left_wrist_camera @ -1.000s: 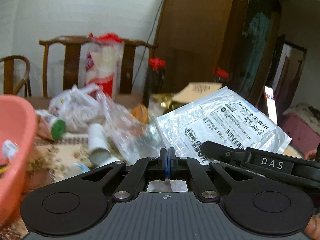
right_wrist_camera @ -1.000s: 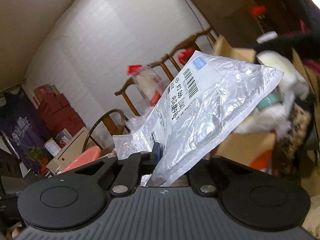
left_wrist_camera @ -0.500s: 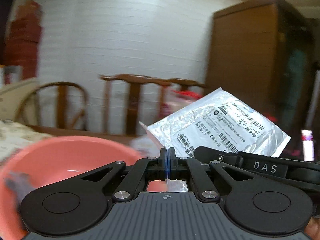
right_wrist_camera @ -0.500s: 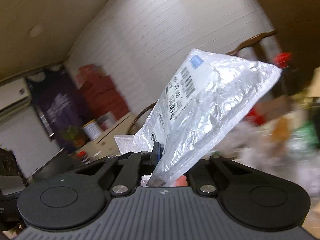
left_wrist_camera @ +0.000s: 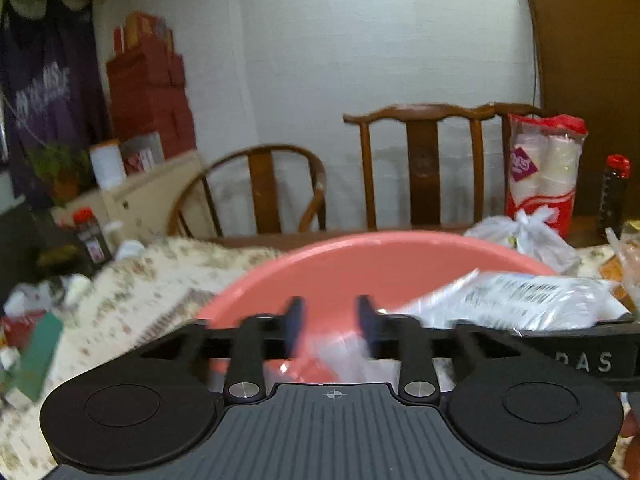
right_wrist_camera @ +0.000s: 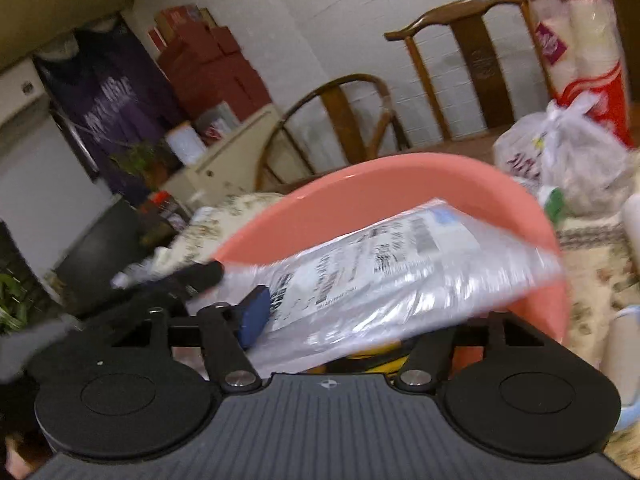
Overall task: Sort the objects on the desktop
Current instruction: 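Lower the bag into the pink basin and open the right tool, then withdraw the right tool from the pink basin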
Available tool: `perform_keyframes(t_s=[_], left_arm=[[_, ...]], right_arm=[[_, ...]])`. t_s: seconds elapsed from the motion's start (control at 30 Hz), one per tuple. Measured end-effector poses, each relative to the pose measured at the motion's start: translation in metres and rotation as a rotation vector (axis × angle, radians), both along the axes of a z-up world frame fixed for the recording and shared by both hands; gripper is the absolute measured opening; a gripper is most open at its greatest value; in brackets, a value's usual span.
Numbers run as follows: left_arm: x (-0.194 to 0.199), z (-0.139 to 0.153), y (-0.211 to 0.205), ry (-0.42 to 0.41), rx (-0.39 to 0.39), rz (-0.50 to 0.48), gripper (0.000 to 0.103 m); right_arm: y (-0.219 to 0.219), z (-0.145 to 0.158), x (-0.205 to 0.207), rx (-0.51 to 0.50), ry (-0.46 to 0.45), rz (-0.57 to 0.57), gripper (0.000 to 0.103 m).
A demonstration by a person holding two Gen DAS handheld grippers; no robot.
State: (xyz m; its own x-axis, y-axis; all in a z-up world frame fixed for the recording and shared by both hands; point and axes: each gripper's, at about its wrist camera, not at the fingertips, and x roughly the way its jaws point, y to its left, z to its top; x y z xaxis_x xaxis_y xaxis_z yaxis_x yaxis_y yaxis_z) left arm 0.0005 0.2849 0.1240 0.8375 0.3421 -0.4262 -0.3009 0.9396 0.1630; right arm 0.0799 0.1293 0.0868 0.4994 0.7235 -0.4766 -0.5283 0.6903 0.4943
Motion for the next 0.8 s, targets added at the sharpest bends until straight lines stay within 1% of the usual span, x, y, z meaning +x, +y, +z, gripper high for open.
perform_keyframes(t_s=[0.03,0.13,0.17,0.2,0.3,0.33,0.47,0.57,0.6,0.7,0.8], left_arm=[[-0.001,0.002,-0.001,-0.008,0.014,0.002,0.066],[0.0,0.007,-0.004,-0.024,0.03,0.006,0.069],[-0.001,0.008,-0.005,-0.022,0.028,0.011,0.07],[-0.002,0.009,-0.005,-0.024,0.023,0.015,0.074],[-0.003,0.008,0.001,-0.034,0.026,0.035,0.086],[-0.004,0.007,0.002,-0.039,0.03,0.047,0.087],[-0.014,0.016,0.007,-0.061,0.025,0.081,0.092],[-0.023,0.025,0.008,-0.082,0.018,0.099,0.094],[-0.025,0.026,0.007,-0.083,0.018,0.097,0.094],[-0.032,0.03,0.0,-0.089,0.02,0.084,0.094],[-0.039,0.032,-0.016,-0.096,0.013,0.042,0.094]], right_arm=[[-0.002,0.001,-0.002,-0.009,-0.002,-0.004,0.071],[-0.005,0.002,-0.005,-0.002,0.016,-0.012,0.072],[-0.008,0.004,-0.006,-0.019,0.022,-0.013,0.074],[-0.006,0.003,-0.005,-0.035,0.025,-0.018,0.079],[-0.008,0.004,-0.009,-0.071,0.009,-0.029,0.081],[-0.006,0.006,-0.009,-0.077,0.004,-0.032,0.081],[-0.012,0.011,-0.011,-0.087,0.005,-0.038,0.087],[-0.013,0.014,-0.012,-0.113,0.011,-0.027,0.088],[-0.015,0.014,-0.012,-0.123,0.009,-0.032,0.088],[-0.024,0.02,-0.021,-0.128,-0.036,-0.039,0.088],[-0.039,0.027,-0.028,-0.119,-0.062,-0.046,0.088]])
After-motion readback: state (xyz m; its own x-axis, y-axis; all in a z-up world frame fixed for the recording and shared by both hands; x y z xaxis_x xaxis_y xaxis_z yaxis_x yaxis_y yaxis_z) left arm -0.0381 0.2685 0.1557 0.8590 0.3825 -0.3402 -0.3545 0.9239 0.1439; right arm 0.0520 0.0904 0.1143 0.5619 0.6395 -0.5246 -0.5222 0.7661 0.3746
